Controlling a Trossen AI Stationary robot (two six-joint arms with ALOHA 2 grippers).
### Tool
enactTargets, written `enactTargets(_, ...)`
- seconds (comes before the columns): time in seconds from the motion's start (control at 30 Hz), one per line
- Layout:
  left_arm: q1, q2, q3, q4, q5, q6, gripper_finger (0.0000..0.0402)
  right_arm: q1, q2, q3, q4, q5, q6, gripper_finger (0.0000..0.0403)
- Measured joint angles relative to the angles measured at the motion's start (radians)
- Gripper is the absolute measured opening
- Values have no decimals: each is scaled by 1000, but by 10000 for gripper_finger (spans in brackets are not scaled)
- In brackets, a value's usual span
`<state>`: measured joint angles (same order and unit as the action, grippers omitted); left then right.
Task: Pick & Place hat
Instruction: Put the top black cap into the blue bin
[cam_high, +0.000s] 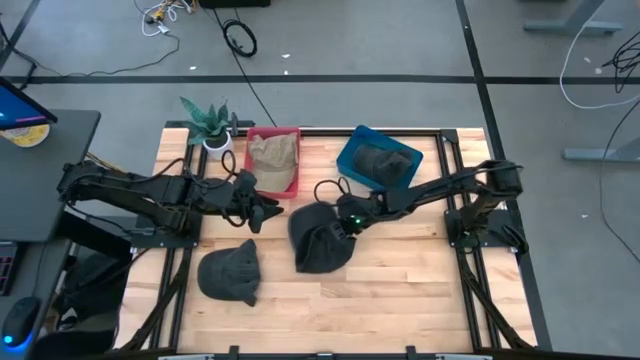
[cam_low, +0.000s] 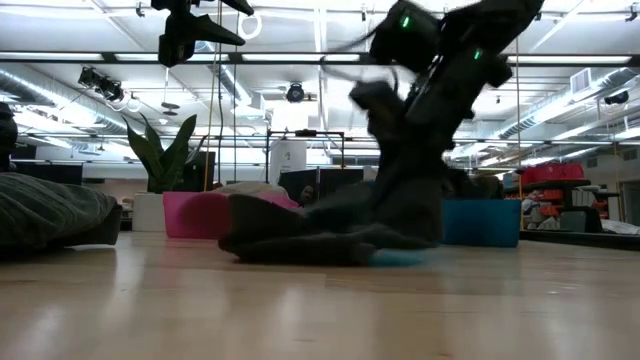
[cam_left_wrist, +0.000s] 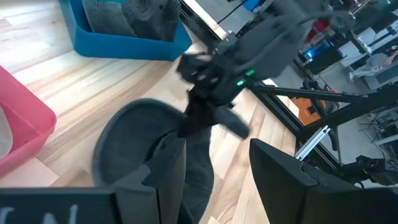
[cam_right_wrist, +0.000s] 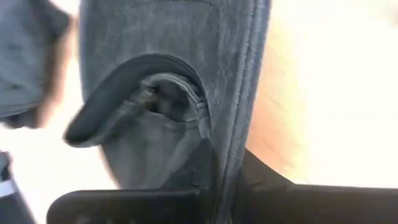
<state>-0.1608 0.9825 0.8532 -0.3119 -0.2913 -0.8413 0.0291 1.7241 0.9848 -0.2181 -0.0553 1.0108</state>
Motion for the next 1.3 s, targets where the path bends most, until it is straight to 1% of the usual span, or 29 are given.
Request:
enactTargets(0.17,0,0,0,13,-2,23,181,23,-152,0,-64,86,-106,14)
enactTargets(0.3,17,0,0,34,-27,27,181,35,-268,0,-100,192,-202,14)
enactTargets(0.4,48,0,0,89,-28,27,181,42,-339,5,-104,270,-281,14)
enactTargets(0.5,93,0,0,163,-14,27,181,46,-381,37,-135,343,-359,14)
enactTargets(0.7,181,0,0,262,0,26,181,68,-390,168,-247,500,-595,14)
enactTargets(0.83,213,-1,0,275,0,26,181,69,-389,245,-334,588,-705,14)
enactTargets(0.93,222,-1,0,279,0,26,181,68,-389,304,-415,665,-750,14)
enactTargets(1.03,227,0,0,279,0,26,181,68,-389,351,-467,713,-780,14)
enactTargets(1.13,239,0,0,281,0,26,181,70,-389,382,-524,747,-784,14)
enactTargets(1.3,270,0,0,283,0,26,181,73,-389,423,-638,840,-772,14)
